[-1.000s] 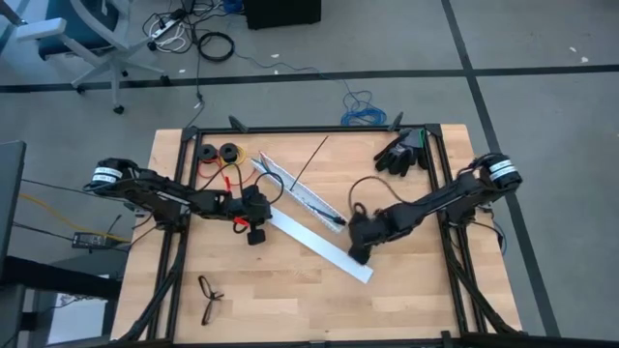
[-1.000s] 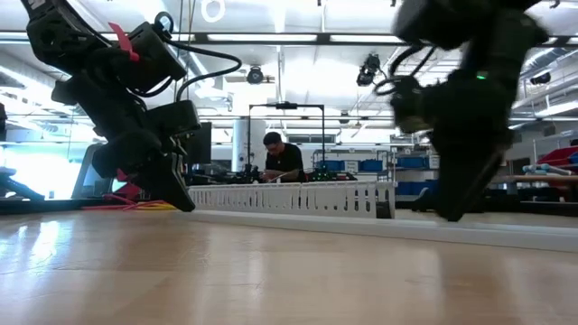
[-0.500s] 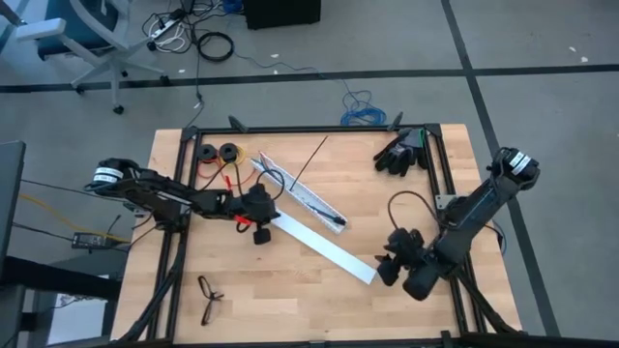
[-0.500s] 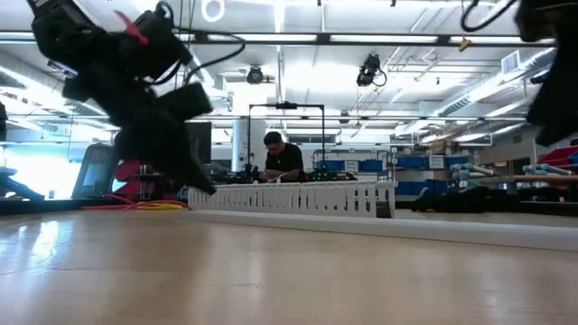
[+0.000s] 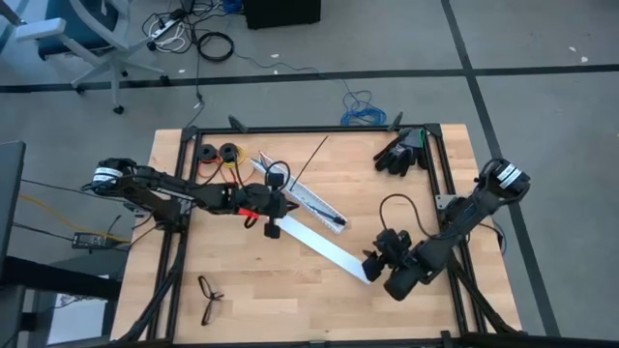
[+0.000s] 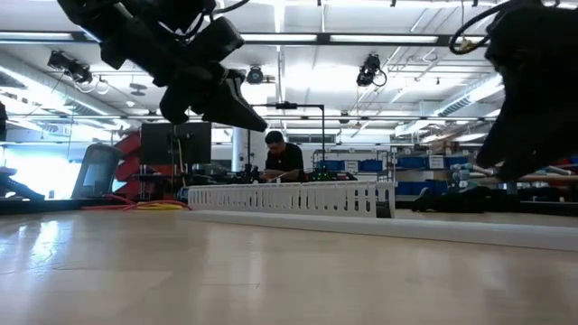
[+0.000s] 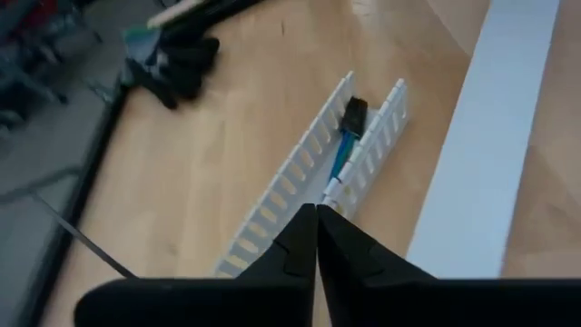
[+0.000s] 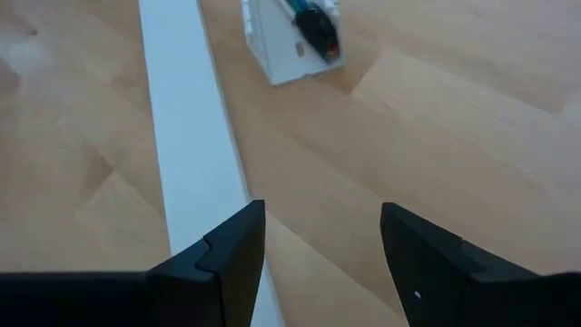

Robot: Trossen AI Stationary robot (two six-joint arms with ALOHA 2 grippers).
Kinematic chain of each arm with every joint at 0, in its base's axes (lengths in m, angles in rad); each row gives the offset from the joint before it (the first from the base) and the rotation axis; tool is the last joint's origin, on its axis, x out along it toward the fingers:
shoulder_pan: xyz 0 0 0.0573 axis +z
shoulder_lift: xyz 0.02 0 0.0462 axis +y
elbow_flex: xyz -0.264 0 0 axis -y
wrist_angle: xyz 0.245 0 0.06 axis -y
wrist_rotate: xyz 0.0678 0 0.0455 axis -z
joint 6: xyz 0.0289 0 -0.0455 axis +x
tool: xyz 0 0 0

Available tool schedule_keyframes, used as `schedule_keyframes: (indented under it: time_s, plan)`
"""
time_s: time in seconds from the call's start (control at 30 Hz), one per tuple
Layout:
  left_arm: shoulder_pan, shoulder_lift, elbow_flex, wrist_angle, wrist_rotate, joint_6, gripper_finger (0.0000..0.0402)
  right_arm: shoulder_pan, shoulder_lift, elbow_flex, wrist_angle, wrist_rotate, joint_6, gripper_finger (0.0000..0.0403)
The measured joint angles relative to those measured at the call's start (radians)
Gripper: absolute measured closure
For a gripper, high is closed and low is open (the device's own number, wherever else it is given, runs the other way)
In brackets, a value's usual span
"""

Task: Ziptie cables
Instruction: Close the white cable duct

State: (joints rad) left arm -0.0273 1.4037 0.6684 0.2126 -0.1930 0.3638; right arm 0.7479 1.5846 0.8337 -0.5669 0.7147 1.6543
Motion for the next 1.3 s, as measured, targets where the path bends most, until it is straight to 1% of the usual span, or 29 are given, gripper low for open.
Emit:
schedule_keyframes:
  time_s: [0.13, 0.2, 0.3, 0.4, 0.57, 0.7, 0.8, 0.93, 1.0, 1.1, 1.2, 1.27, 1.3]
  plan:
    - [0.000, 0.000, 0.009, 0.000, -0.019, 0.075, 0.0348, -0.046, 0.018, 0.000, 0.089, -0.002, -0.032, 0.0198]
    - [0.001, 0.000, 0.009, -0.003, -0.019, 0.074, 0.0325, -0.067, 0.018, 0.000, 0.123, -0.004, -0.055, 0.0199]
    - [0.001, 0.000, 0.009, -0.012, -0.018, 0.072, 0.0283, -0.082, 0.012, 0.000, 0.128, -0.009, -0.150, 0.0199]
    - [0.000, 0.000, 0.009, -0.006, -0.015, 0.052, 0.0237, -0.090, 0.014, 0.000, 0.130, -0.003, -0.192, 0.0198]
    - [-0.001, 0.000, 0.008, -0.013, -0.012, -0.032, 0.0165, -0.108, 0.017, 0.000, 0.128, -0.001, -0.246, 0.0200]
    - [-0.001, 0.000, -0.005, -0.019, -0.012, -0.034, 0.0122, -0.128, 0.017, 0.000, 0.128, 0.000, -0.282, 0.0199]
    - [-0.001, -0.001, -0.005, -0.017, -0.013, -0.042, 0.0106, -0.147, 0.017, 0.000, 0.131, 0.001, -0.286, 0.0201]
    - [0.001, -0.001, 0.004, -0.030, -0.012, -0.055, 0.0102, -0.171, 0.017, 0.000, 0.203, -0.004, -0.248, 0.0201]
    - [0.008, -0.001, 0.024, -0.046, 0.005, -0.049, 0.0101, -0.181, 0.017, 0.000, 0.251, -0.007, -0.292, 0.0201]
    - [0.030, -0.001, 0.070, -0.133, 0.080, -0.021, 0.0101, -0.187, 0.017, 0.000, 0.375, -0.005, -0.373, 0.0206]
    - [0.047, -0.001, 0.106, -0.214, 0.102, 0.018, 0.0101, -0.182, 0.017, 0.000, 0.510, 0.035, -0.460, 0.0219]
    - [0.056, -0.001, 0.115, -0.252, 0.105, 0.022, 0.0101, -0.188, 0.017, 0.020, 0.535, 0.051, -0.518, 0.0233]
    - [0.062, -0.001, 0.115, -0.266, 0.105, 0.023, 0.0101, -0.200, 0.017, 0.039, 0.528, 0.040, -0.544, 0.0241]
